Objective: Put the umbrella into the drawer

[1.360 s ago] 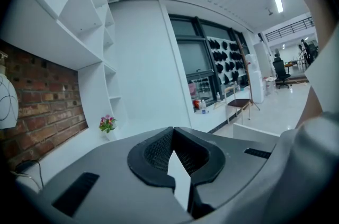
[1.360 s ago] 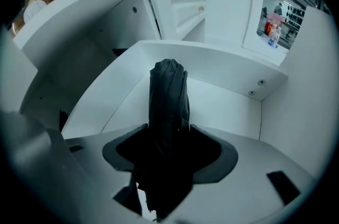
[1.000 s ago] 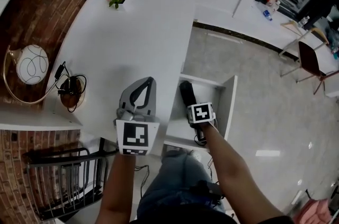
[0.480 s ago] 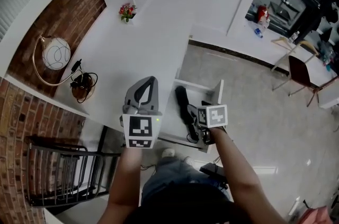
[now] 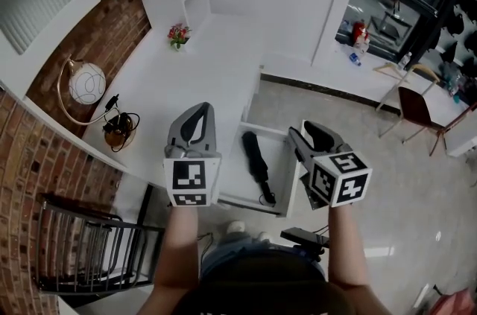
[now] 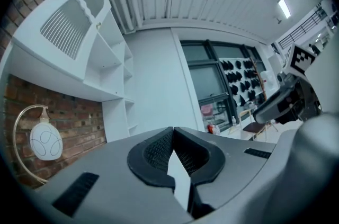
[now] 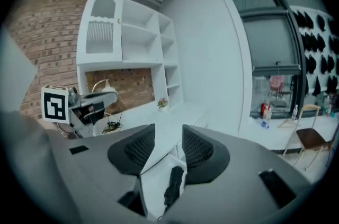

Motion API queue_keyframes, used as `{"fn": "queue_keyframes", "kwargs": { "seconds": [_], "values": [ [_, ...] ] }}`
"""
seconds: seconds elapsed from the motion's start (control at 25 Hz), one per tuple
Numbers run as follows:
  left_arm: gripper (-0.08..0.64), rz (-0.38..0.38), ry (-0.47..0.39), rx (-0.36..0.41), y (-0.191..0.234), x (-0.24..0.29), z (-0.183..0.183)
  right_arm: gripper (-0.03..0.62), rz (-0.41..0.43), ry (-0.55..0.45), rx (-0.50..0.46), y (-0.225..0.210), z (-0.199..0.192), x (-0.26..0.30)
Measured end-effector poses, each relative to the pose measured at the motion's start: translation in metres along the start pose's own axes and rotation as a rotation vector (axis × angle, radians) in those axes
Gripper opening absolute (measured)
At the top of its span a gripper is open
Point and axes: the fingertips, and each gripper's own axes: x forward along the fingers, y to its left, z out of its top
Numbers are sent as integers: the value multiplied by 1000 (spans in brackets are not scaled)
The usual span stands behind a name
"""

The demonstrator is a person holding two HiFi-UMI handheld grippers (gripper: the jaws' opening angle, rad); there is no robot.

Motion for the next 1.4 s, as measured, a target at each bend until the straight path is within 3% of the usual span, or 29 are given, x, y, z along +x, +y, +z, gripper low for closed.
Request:
{"fn": "queue_keyframes", "kwargs": {
  "seconds": [0.08,0.2,0.52,0.68,1.2,1.4],
  "values": [
    [-1,-1,-24,6,2,-2,11,132,-42,-94,-44,-2,31,-22],
    [-2,-5,-65,12,4,-6,30,3,-130,-235,-102,-11,74,-56],
    [-2,1,-159,68,12,-11,78,0,-287,-492,-302,-24,144,-119],
    [-2,-5,-191,83,11,-13,90,0,-343,-479,-333,-30,145,-125],
    [-2,-30,-171,136,-4,-17,94,0,-360,-470,-367,-30,136,-133],
    [0,-18,-171,110,-7,-24,96,0,-388,-452,-368,-34,129,-143]
  ]
}}
